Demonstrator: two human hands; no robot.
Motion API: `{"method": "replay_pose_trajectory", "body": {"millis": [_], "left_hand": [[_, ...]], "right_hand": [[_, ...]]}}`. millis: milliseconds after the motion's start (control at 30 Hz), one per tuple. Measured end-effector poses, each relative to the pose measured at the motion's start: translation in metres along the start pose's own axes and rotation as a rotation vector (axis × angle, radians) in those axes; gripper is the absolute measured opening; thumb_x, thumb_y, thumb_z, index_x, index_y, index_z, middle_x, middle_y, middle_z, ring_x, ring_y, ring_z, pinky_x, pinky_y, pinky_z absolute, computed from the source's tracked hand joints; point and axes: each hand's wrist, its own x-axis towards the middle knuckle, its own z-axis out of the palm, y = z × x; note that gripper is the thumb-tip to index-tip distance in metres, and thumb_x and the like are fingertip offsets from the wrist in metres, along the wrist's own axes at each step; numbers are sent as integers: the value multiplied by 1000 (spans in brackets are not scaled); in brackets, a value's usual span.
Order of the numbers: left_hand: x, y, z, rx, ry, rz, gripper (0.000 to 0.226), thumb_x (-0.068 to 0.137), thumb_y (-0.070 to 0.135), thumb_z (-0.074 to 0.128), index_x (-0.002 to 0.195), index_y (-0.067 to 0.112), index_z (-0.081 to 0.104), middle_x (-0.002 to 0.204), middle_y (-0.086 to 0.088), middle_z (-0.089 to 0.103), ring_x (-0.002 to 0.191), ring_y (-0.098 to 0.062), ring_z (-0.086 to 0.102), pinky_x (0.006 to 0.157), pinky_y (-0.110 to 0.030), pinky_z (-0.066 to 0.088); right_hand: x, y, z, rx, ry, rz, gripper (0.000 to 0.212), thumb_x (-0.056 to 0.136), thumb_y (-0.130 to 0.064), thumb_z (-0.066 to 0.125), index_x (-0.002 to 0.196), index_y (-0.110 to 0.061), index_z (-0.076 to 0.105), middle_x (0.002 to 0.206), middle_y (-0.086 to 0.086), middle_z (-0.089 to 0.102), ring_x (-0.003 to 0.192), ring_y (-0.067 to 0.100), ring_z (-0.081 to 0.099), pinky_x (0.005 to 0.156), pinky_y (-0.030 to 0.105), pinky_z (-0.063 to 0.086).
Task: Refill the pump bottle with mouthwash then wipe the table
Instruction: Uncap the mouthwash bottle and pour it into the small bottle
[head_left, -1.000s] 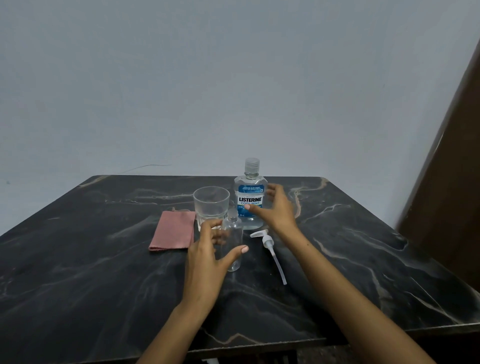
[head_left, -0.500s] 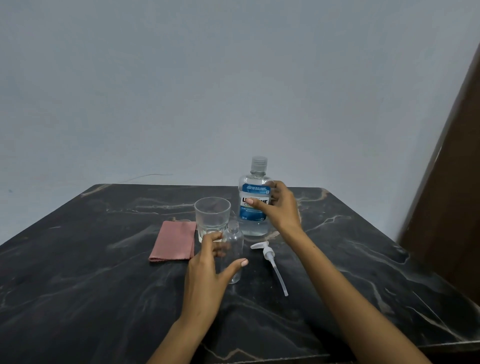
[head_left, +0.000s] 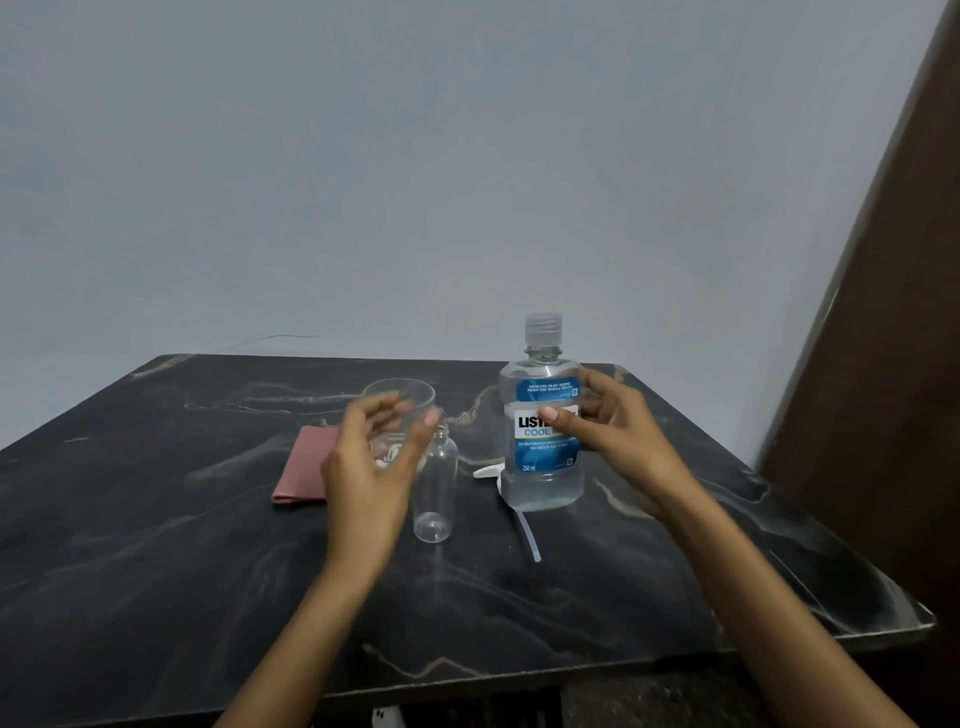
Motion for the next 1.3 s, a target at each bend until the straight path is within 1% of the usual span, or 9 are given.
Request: {"method": "replay_pose_trajectory", "body": {"millis": [267, 400, 533, 633, 733, 833, 933, 1133, 1300], "left_hand": [[41, 57, 31, -142, -461, -16, 49, 80, 39, 61, 126, 23, 54, 117, 4, 66, 108, -1, 61, 89, -16, 50], [50, 61, 39, -242, -587, -52, 35, 85, 15, 62, 121, 12, 60, 112, -5, 70, 105, -13, 65, 89, -26, 53], [49, 59, 42, -264, -430, -43, 24, 73, 16, 74, 96, 11, 72, 93, -1, 75, 89, -13, 70, 75, -22, 56], [45, 59, 43, -178, -271, -34, 37, 55, 31, 82, 87, 13, 74, 84, -2, 75, 81, -15, 71, 71, -24, 57], [42, 62, 39, -76, -298, -9, 49, 55, 41, 79, 97, 18, 71, 89, 5, 70, 85, -9, 68, 74, -19, 56], [42, 65, 33, -135, -401, -41, 43, 66, 29, 77, 107, 18, 69, 102, 1, 72, 96, -9, 68, 83, -22, 55], [40, 66, 29, -131, -287, -21, 35, 68, 18, 78, 102, 16, 70, 97, -3, 73, 92, -12, 69, 83, -26, 56], [42, 68, 31, -232, -420, -83, 48, 71, 10, 76, 116, 11, 62, 104, -8, 72, 95, -15, 69, 82, -25, 56], [41, 71, 31, -356, -186, -75, 50, 58, 21, 82, 103, 8, 66, 92, -4, 75, 87, -14, 71, 71, -17, 54]], "right_hand": [[-12, -4, -2, 6, -134, 20, 47, 77, -14, 71, 122, -14, 57, 109, 5, 73, 101, 17, 69, 75, 22, 56], [-14, -3, 2, -12, -162, 0, 47, 74, -18, 72, 119, -17, 59, 111, 2, 72, 104, 17, 68, 79, 23, 56], [-18, 0, 6, -57, -111, -33, 49, 70, -25, 75, 116, -18, 60, 106, 3, 73, 100, 18, 70, 80, 26, 57], [-21, 3, 13, -173, -38, -89, 52, 69, -29, 77, 115, -16, 59, 103, 3, 74, 95, 15, 71, 83, 32, 58], [-22, 3, 17, -222, 13, -132, 52, 67, -36, 77, 114, -20, 60, 102, 0, 74, 94, 11, 71, 86, 35, 57], [-22, 2, 17, -194, 44, -131, 53, 67, -36, 77, 115, -20, 60, 101, 0, 75, 94, 12, 71, 87, 39, 57], [-23, 0, 17, -227, 64, -144, 57, 65, -39, 77, 117, -20, 59, 102, -1, 74, 95, 12, 70, 87, 42, 57], [-25, -2, 23, -266, 58, -156, 57, 66, -38, 77, 117, -19, 60, 104, -1, 74, 96, 9, 70, 86, 37, 58], [-26, 1, 22, -292, 71, -160, 51, 70, -25, 80, 116, -17, 60, 103, -1, 73, 95, 8, 69, 85, 32, 58]]}}
